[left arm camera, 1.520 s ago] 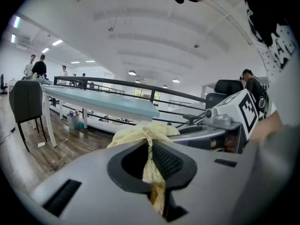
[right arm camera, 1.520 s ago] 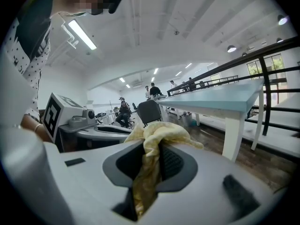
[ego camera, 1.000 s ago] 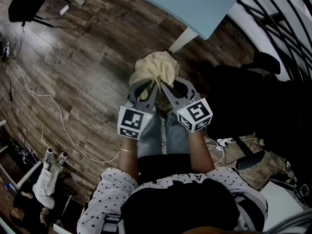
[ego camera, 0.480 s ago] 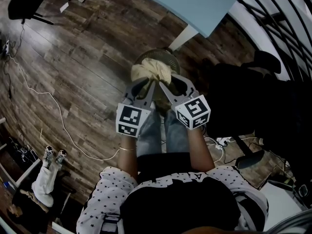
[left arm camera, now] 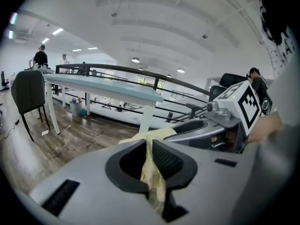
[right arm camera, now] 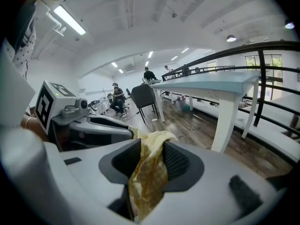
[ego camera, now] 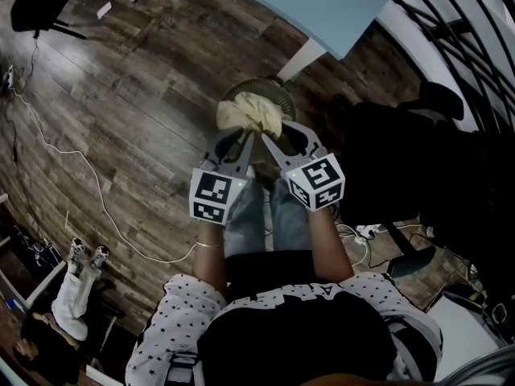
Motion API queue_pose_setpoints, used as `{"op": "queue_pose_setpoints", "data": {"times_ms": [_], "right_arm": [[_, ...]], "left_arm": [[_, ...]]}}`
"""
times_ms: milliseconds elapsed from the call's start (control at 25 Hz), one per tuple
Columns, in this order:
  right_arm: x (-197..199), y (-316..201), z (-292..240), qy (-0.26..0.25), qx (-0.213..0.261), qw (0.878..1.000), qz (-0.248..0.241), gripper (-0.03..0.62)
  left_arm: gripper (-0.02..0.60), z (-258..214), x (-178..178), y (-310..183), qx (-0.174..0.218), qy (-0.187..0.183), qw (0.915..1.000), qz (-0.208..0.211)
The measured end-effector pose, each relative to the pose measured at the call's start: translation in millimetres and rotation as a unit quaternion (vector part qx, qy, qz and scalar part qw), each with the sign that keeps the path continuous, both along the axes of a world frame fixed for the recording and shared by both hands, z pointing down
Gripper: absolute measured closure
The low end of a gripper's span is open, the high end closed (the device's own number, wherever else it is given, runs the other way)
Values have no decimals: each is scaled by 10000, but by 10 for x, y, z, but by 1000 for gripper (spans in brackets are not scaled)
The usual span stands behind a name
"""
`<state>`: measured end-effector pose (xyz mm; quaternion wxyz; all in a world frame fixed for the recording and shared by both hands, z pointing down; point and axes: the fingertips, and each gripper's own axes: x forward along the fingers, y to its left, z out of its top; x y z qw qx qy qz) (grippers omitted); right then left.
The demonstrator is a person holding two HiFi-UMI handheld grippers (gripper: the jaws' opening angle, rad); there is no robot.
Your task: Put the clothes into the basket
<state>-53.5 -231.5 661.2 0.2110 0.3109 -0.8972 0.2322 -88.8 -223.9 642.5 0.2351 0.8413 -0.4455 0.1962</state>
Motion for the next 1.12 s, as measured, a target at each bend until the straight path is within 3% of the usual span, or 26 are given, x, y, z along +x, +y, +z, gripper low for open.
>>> {"op": "queue_pose_setpoints", "data": {"times_ms": [120,240,640,960,1120], "right_arm": [[10,18,60,97,-112,9999,56,451],[14,48,137,166,-282,9994,103,441],[37,86,292,586,-542,9968,80,427],[-7,-6,140,542,-141,9982,193,424],[18,-49,100,427,-166,9986,261,424]], "left_arm": [[544,36,0,21,-75,-25,10000,26],[492,103,19,64,-257,4,9997,61],[486,226,-42,110,-507,-117,9986,-22],[474,377,-89,184,-870,-279,9958,16],[468,253,-23,148,-635,21,9979,-78]]}}
